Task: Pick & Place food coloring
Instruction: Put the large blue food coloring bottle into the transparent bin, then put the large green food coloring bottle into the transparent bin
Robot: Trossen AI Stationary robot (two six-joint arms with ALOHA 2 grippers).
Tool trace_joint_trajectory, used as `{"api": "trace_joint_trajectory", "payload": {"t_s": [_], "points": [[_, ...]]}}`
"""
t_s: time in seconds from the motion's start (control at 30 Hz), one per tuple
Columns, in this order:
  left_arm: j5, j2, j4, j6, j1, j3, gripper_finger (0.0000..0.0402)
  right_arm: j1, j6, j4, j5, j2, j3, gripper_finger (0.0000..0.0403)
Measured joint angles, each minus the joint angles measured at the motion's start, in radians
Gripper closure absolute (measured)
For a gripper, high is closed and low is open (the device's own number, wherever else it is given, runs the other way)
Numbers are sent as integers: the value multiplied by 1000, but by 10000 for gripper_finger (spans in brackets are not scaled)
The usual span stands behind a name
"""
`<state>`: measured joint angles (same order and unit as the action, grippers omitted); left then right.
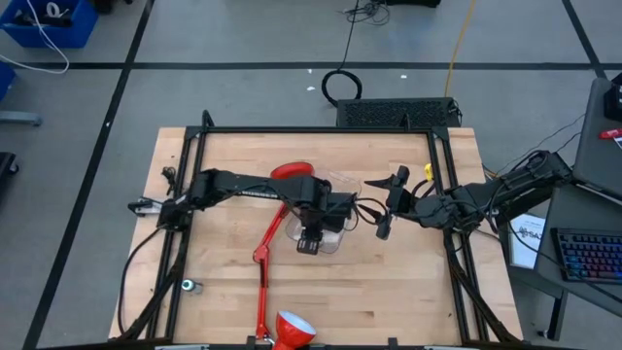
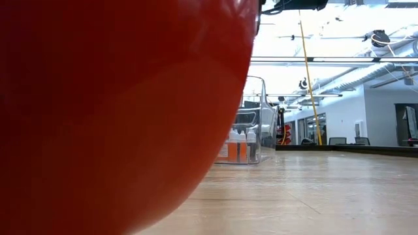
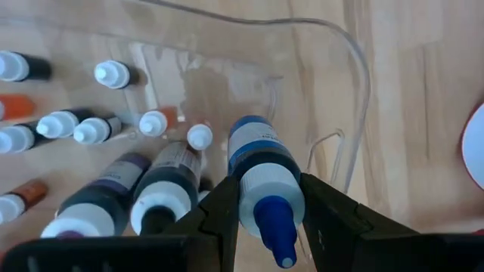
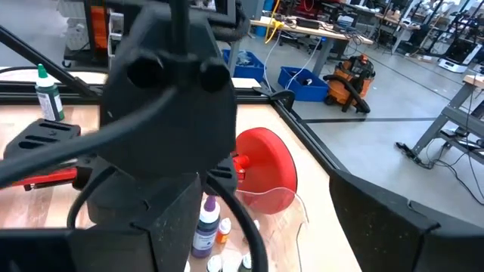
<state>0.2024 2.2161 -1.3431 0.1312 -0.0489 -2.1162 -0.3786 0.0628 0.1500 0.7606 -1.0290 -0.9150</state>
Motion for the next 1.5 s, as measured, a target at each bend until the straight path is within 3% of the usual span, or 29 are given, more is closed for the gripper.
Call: {"api": "trace_joint_trajectory", "payload": {"t_s": [1.1,1.17,1.33,1.5], "points": [[-10,63,10,-42,-6,-1,281,-1,1,3,-5,0,0,124],[-8,63,9,-64,-12,0,258,-1,1,3,-6,0,0,124],[-8,63,-1,-101,-23,1,125,-1,1,3,-6,0,0,124],[-5,49,-35,-164,-24,1,40,-1,1,4,-5,0,0,124]]}}
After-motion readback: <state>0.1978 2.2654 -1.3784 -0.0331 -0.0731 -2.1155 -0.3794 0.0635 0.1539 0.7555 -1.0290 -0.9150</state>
